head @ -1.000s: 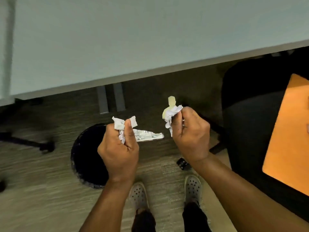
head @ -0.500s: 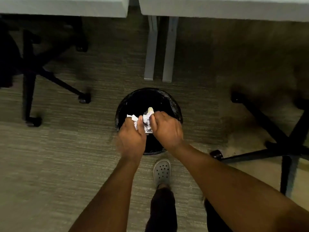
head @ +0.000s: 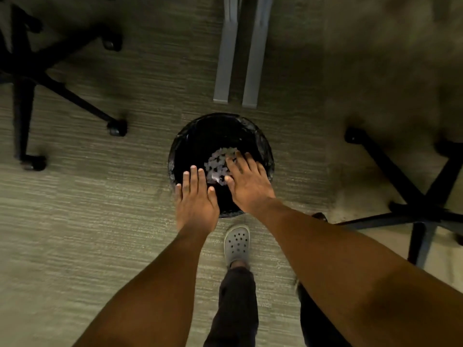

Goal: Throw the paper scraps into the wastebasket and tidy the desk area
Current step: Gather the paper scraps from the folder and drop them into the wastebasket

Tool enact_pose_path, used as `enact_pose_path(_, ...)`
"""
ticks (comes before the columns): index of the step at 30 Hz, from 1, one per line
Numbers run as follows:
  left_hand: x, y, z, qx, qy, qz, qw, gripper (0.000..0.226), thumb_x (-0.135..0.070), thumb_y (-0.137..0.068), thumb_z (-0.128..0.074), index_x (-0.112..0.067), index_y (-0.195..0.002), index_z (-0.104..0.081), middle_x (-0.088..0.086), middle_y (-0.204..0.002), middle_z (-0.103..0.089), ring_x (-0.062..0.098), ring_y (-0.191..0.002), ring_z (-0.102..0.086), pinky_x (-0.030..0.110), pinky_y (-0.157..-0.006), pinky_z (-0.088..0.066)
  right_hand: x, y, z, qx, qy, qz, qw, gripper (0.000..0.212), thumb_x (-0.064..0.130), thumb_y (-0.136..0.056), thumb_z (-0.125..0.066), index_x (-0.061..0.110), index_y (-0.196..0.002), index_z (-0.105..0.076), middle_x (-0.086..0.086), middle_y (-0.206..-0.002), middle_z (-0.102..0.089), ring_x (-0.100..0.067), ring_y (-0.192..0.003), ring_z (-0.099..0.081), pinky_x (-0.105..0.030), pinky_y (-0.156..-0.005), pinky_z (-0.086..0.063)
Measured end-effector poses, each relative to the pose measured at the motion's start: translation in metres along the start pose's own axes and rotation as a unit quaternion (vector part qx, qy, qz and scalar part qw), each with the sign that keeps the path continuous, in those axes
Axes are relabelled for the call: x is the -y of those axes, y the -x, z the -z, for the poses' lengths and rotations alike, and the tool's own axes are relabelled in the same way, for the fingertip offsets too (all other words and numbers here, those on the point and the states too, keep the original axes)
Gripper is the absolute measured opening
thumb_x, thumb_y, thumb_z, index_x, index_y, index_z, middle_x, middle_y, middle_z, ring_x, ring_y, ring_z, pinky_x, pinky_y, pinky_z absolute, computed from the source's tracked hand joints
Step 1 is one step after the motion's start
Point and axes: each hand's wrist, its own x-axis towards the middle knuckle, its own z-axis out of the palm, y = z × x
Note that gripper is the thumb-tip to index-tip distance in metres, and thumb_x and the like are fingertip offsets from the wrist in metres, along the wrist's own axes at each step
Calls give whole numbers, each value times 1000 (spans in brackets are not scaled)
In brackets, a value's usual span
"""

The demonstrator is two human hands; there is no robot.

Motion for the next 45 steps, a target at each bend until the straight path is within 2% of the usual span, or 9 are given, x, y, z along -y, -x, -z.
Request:
enact_pose_path(6, -5, 10, 7, -4, -7, -7, 1000, 58, -38, -102, -13, -13, -155, -7, 4, -164, -1, 20, -151, 3, 43, -122, -3, -12, 16, 10, -11, -27, -10, 1000, 54, 41, -104, -21, 20, -154, -16, -6, -161, -16, -26, -149, -7, -43, -119, -11)
enact_pose_path(14, -43, 23, 32, -39, -4, -42, 998, 67, -46, -98, 0, -12, -155, -13, 4, -164, -1, 19, -151, 2, 42, -122, -4, -31, 47, 46, -45, -72, -25, 996, 56, 44, -104, -23, 17, -154, -19, -6, -163, -11, -24, -150, -4, -42, -120, -9)
enact_pose_path(19, -93, 37, 56, -81, 46, -90, 992, 64, -45, -101, -8, -10, -151, -27, 5, -163, -14, 19, -151, -5, 41, -122, -6, -46, 77, 85, -106, -133, -40, 985, 57, 46, -103, -26, 14, -151, -29, -5, -162, -18, -21, -150, -8, -41, -121, -12)
enact_pose_path(23, -145, 53, 79, -99, 86, -141, 981, 60, -42, -103, -15, -7, -146, -38, 8, -159, -28, 21, -149, -17, 42, -121, -13, -72, 114, 119, -174, -186, -62, 965, 65, 55, -99, -18, 15, -146, -40, -4, -159, -28, -20, -148, -18, -43, -119, -22)
enact_pose_path(28, -214, 76, 101, -109, 126, -219, 961, 54, -39, -102, -28, -5, -138, -49, 11, -152, -40, 24, -143, -31, 45, -119, -21, -122, 169, 161, -273, -197, -95, 937, 65, 54, -100, -20, 11, -139, -49, -6, -151, -41, -20, -143, -31, -39, -113, -31)
enact_pose_path(35, -315, 111, 103, -90, 133, -336, 928, 52, -38, -98, -38, -6, -137, -50, 11, -152, -40, 24, -143, -33, 46, -118, -23, -206, 247, 198, -354, -162, -129, 912, 59, 51, -102, -28, 10, -138, -50, -6, -149, -44, -17, -142, -33, -36, -114, -31)
enact_pose_path(40, -391, 133, 92, -59, 116, -413, 901, 53, -37, -96, -42, -7, -140, -47, 9, -153, -37, 22, -145, -29, 43, -119, -21, -284, 301, 211, -408, -144, -204, 878, 57, 48, -102, -32, 8, -137, -51, -7, -147, -46, -20, -139, -37, -38, -112, -33)
enact_pose_path(45, -461, 152, 73, -12, 94, -477, 874, 61, -45, -94, -45, -11, -145, -39, 8, -157, -30, 20, -147, -22, 48, -118, -24, -371, 359, 206, -446, -108, -319, 829, 53, 46, -101, -37, 10, -138, -49, -10, -146, -45, -23, -137, -39, -38, -110, -34)
